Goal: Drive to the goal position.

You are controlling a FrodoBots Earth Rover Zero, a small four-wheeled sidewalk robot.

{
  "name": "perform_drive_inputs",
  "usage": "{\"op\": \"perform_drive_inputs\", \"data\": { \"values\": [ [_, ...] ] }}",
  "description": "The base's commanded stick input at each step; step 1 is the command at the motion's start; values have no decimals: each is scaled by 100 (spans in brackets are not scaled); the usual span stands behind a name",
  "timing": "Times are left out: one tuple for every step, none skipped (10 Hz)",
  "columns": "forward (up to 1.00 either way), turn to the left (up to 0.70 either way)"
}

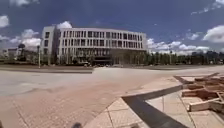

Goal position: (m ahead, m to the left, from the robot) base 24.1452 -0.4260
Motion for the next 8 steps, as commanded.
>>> {"op": "perform_drive_inputs", "data": {
  "values": [
    [70,0],
    [70,0],
    [70,-31],
    [70,-26],
    [70,-4],
    [70,-2],
    [70,0],
    [70,0]
  ]
}}
